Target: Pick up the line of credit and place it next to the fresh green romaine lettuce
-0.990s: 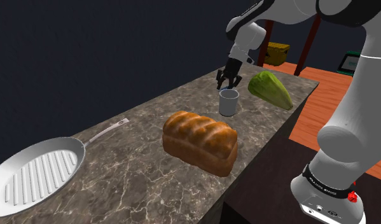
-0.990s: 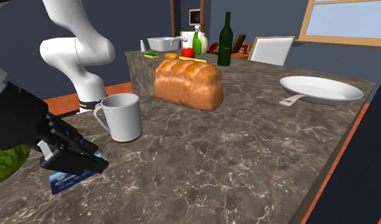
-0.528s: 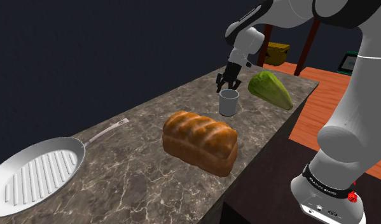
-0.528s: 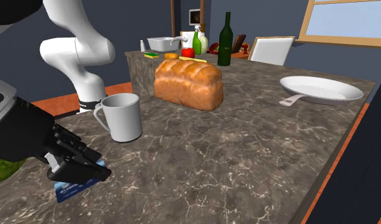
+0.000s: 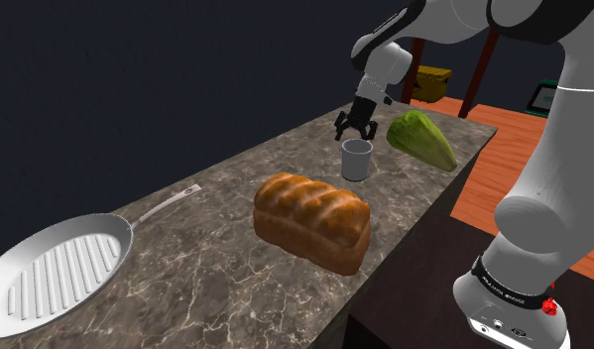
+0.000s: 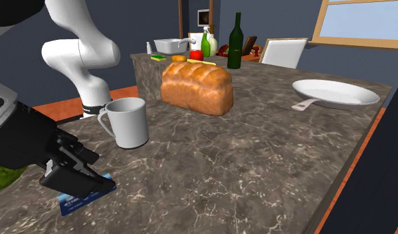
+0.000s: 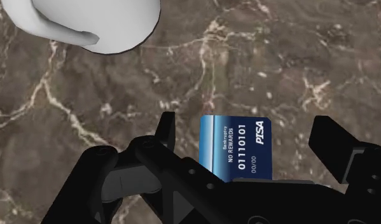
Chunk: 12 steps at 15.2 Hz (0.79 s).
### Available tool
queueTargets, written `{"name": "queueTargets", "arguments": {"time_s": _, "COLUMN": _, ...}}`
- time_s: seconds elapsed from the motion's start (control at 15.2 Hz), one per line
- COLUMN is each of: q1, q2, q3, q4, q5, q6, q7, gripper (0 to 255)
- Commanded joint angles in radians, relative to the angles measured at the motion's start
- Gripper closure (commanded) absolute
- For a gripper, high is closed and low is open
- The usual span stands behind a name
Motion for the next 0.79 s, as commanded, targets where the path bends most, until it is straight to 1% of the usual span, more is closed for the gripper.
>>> {"name": "queueTargets", "arguments": {"time_s": 0.0, "q1": 0.000, "q2": 0.000, "q3": 0.000, "q4": 0.000, "q5": 0.000, "q6": 0.000, "q7": 0.000, "gripper": 0}}
{"name": "queueTargets", "arguments": {"time_s": 0.26, "q1": -0.030, "q2": -0.015, "q3": -0.023, "q4": 0.091, "q5": -0.031, "q6": -0.114, "q7": 0.017, "gripper": 0}}
{"name": "queueTargets", "arguments": {"time_s": 0.73, "q1": -0.030, "q2": -0.015, "q3": -0.023, "q4": 0.091, "q5": -0.031, "q6": -0.114, "q7": 0.017, "gripper": 0}}
